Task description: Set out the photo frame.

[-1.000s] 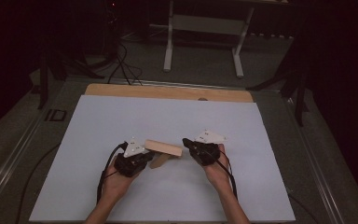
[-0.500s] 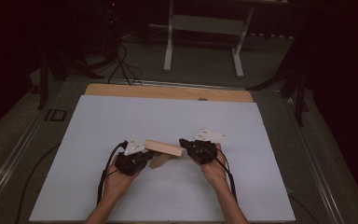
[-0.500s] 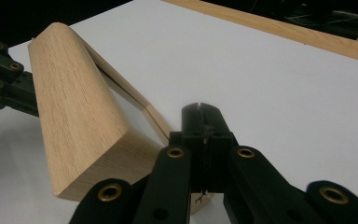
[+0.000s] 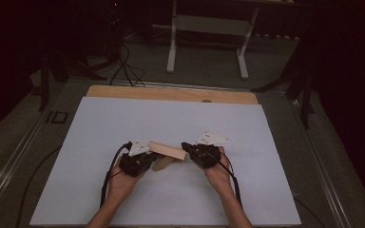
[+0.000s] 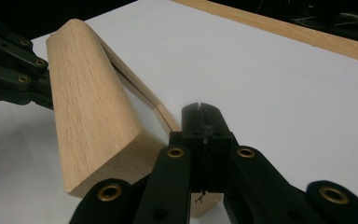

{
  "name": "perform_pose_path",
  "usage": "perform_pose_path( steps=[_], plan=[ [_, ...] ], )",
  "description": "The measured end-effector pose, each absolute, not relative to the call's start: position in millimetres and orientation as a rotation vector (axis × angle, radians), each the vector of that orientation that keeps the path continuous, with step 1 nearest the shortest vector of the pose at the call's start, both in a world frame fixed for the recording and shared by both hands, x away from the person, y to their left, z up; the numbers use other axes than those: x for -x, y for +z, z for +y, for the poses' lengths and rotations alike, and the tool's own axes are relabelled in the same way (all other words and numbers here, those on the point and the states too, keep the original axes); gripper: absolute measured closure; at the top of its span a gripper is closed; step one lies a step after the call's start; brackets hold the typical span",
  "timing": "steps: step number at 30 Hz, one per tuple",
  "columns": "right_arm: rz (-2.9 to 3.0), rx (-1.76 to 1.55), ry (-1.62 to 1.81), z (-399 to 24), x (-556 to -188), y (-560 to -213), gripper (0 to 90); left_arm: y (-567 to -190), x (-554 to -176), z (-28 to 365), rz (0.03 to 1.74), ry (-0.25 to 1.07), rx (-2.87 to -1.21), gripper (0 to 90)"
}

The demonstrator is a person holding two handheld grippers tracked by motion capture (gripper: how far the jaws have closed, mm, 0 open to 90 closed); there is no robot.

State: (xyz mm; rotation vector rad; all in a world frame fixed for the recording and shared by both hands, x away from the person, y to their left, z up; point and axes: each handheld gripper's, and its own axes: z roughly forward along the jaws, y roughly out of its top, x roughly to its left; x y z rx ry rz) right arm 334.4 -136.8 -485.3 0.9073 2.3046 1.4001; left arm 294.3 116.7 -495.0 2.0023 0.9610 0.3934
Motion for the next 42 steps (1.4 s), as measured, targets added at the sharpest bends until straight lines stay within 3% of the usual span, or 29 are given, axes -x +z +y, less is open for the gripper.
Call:
perform_pose_path(
  steps=[42],
  plan=[
    [2.312,-0.841,1.37,-135,-318,-484,89.6,-489,-288,94,0.868,0.377,-2.035,89.6]
  ],
)
